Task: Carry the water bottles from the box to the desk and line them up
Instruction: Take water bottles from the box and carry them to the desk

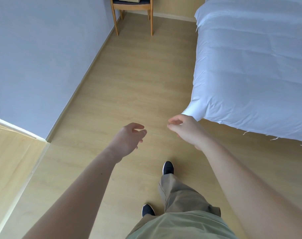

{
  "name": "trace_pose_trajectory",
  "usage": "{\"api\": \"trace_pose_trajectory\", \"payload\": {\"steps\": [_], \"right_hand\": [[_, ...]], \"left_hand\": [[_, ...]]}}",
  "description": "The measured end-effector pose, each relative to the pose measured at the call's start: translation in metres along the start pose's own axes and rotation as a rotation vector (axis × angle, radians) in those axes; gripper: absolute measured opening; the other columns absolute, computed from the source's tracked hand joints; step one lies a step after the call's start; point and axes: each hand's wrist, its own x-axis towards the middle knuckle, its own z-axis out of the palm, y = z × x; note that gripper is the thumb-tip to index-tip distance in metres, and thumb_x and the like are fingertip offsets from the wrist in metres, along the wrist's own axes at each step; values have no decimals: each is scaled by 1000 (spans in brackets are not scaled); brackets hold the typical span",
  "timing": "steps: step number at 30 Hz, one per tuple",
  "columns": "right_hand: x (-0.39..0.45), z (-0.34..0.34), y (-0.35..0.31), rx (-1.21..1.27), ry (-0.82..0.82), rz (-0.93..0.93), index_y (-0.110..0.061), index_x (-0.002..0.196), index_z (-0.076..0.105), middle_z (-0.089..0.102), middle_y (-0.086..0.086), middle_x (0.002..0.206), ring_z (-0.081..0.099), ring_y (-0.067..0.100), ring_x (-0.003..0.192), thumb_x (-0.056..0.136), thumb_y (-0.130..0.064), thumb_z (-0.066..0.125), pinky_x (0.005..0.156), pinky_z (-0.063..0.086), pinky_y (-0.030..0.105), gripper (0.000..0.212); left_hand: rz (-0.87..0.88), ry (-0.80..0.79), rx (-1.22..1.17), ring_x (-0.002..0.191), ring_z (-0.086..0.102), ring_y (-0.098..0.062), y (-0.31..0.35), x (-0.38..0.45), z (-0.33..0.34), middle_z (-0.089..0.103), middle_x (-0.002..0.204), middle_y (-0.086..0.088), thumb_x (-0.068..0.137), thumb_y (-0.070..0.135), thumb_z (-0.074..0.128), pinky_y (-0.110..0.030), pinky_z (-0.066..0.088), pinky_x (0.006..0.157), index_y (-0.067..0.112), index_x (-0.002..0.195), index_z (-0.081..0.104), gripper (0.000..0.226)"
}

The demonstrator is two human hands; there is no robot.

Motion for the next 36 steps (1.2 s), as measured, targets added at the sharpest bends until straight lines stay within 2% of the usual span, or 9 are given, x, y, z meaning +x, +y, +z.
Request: {"api": "trace_pose_trajectory", "payload": {"steps": [3,7,11,14,17,20,23,28,36], "right_hand": [[34,-13,-6,19,-21,15,-30,119,66,58,-23,111,63,14,103,94,-36,65,89,53,32,26],[81,-41,-17,19,-27,15,-32,116,66,58,-25,107,63,11,94,94,-37,65,72,46,24,22],[124,-74,-29,25,-52,14,-31,115,66,61,-19,110,62,8,88,93,-37,65,75,49,26,22],[153,-92,-37,-33,-51,-16,-29,119,65,62,-17,116,62,5,95,94,-35,64,69,46,20,26],[178,-107,-47,-23,-43,-10,-28,118,66,64,-15,115,64,9,102,94,-33,65,76,50,21,25],[201,-118,-63,199,-92,64,-25,105,70,69,-5,111,71,13,100,93,-28,66,86,62,35,13],[227,-125,-78,184,-101,55,-27,104,69,72,3,111,70,16,106,91,-27,64,91,61,39,13],[277,-131,-104,117,-95,53,-26,109,69,73,9,111,70,28,108,92,-30,63,99,56,47,18],[377,-129,-164,103,-31,106,-29,100,69,72,3,109,70,20,107,95,-29,65,98,58,43,7]], "left_hand": [[-10,-4,19,101,73,-29,27,32,-2,73,102,0,97,36,63,-51,58,95,29,119,65,23],[-23,1,38,102,72,-29,68,77,-4,73,103,0,98,35,62,-50,58,95,29,119,64,22],[-32,15,22,100,72,-22,105,117,0,72,104,2,98,34,62,-46,59,94,26,122,65,25],[-28,17,18,101,72,-20,128,144,2,72,105,1,99,35,63,-45,59,93,26,124,64,27],[-35,15,13,103,72,-25,148,168,0,72,106,1,98,36,63,-47,58,95,29,119,64,22],[-46,20,4,104,72,-27,162,192,-7,73,105,2,98,38,63,-48,57,97,31,117,64,21],[-55,19,7,104,72,-27,173,220,-15,73,106,1,98,37,63,-47,58,96,30,117,64,20],[-29,-1,0,102,71,-16,192,276,-37,71,109,0,99,34,62,-41,61,91,26,120,64,22],[-42,-16,-7,106,71,-28,226,368,-114,73,106,-1,98,34,62,-47,57,96,29,118,64,21]]}}
